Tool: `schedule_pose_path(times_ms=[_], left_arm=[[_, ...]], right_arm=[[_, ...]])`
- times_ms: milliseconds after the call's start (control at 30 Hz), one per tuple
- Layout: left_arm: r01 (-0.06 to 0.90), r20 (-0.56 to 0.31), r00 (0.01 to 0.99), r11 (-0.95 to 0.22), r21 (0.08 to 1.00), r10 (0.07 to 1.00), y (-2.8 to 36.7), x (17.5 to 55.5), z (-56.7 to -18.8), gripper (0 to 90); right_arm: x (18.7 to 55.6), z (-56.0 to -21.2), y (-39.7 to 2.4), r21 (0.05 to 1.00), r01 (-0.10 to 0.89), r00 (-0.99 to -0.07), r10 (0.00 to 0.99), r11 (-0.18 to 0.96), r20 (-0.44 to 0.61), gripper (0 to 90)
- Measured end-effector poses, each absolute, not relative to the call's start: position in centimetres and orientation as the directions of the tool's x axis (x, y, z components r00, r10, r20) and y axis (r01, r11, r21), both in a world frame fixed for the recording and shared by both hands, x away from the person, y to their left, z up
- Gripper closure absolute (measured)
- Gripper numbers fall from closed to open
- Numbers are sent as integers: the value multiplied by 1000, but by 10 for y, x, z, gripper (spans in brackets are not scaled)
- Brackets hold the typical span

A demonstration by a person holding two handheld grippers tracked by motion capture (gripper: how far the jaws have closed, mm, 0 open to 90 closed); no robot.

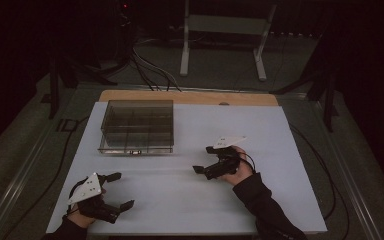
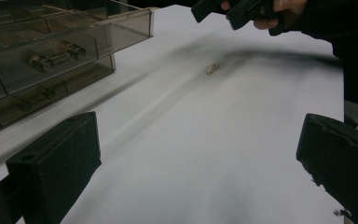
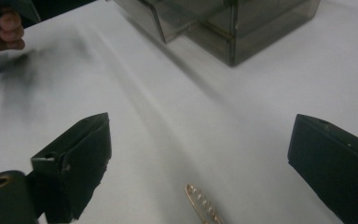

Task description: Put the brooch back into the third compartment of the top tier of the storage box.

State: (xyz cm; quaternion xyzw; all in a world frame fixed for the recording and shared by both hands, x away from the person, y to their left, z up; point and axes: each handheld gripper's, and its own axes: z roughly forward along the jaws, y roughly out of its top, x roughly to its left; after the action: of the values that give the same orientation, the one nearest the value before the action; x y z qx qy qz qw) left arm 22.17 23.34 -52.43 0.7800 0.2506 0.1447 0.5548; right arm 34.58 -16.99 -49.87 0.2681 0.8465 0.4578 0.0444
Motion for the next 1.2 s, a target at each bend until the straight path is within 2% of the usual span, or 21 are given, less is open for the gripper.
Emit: schedule_pose_path(times_ms=[33, 133, 200, 233, 433, 767, 833, 867, 1200], left_arm=[[232, -53, 832, -259, 938, 553, 233, 222, -525, 6], [231, -52, 834, -261, 937, 549, 233, 222, -524, 6], [235, -57, 833, -259, 937, 551, 233, 222, -525, 6], [235, -56, 833, -261, 936, 550, 233, 222, -525, 6], [237, -57, 834, -262, 936, 550, 234, 223, -525, 6], [241, -63, 833, -258, 935, 550, 234, 223, -526, 6], [238, -60, 834, -261, 936, 548, 234, 223, -525, 6], [237, -59, 835, -260, 936, 548, 234, 223, -525, 6], [238, -60, 834, -260, 936, 549, 234, 223, -525, 6]], right_arm=[[347, -504, -171, 769, 439, -846, 502, 465, 180, 192], [347, -508, -171, 739, 428, -855, 498, 520, 144, 306], [346, -509, -170, 734, 419, -860, 494, 534, 132, 330], [347, -512, -170, 727, 425, -863, 484, 539, 145, 424], [350, -520, -169, 700, 441, -867, 467, 562, 172, 517], [352, -530, -165, 652, 423, -875, 470, 629, 115, 741], [350, -529, -164, 650, 403, -881, 466, 644, 85, 751], [349, -529, -163, 646, 394, -884, 461, 654, 72, 803], [341, -527, -156, 631, 346, -900, 436, 695, 13, 852]])
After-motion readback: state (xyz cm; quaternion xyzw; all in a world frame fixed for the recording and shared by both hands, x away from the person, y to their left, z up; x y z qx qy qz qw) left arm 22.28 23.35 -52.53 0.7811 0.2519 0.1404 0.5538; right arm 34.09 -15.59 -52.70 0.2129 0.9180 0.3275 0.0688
